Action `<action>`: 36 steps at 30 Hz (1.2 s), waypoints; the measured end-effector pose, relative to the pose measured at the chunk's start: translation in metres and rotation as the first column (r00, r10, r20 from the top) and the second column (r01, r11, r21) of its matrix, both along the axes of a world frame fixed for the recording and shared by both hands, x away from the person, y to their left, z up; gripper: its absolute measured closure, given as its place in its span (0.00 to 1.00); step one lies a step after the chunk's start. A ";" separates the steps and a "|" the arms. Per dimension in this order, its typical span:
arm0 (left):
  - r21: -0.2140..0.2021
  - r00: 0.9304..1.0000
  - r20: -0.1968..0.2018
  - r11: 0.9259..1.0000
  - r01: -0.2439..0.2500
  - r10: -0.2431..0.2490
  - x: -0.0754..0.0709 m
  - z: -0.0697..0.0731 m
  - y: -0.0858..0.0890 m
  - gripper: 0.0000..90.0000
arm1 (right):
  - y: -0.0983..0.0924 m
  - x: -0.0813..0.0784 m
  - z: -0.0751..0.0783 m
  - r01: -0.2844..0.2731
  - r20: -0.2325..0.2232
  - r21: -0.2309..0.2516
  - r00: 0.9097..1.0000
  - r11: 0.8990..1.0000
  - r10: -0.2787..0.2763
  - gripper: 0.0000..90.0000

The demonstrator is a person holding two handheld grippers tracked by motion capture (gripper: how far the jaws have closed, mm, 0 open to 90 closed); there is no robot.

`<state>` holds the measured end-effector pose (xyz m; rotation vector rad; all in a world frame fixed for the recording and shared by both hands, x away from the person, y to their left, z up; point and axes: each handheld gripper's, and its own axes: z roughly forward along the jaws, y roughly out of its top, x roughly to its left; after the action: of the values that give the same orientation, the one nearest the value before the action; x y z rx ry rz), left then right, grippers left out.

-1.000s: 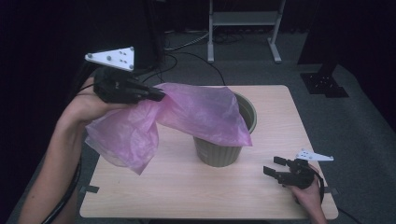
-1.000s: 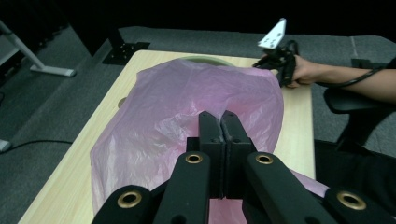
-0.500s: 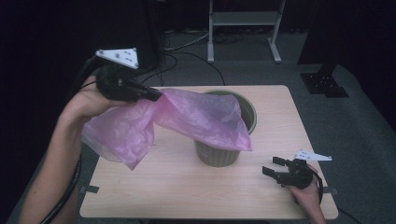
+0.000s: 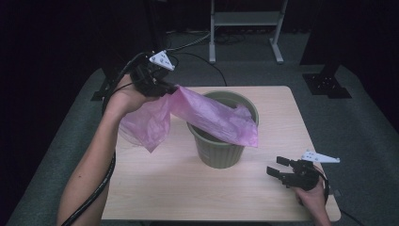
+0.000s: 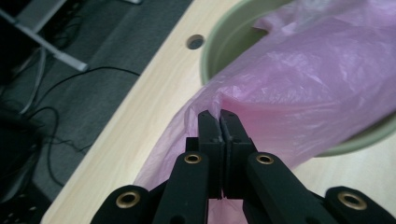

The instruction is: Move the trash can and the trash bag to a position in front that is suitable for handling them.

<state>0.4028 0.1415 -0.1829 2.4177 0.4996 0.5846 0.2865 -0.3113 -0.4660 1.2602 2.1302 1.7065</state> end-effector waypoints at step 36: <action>-0.230 0.984 -0.090 0.965 0.127 -0.151 0.006 -0.027 -0.003 0.89 | 0.191 0.106 0.180 -0.393 -0.195 -0.504 0.919 0.769 0.342 0.61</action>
<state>0.4085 0.1389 -0.2096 2.2542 0.4118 0.3209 0.3929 -0.1201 -0.2859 0.8031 2.7836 1.0114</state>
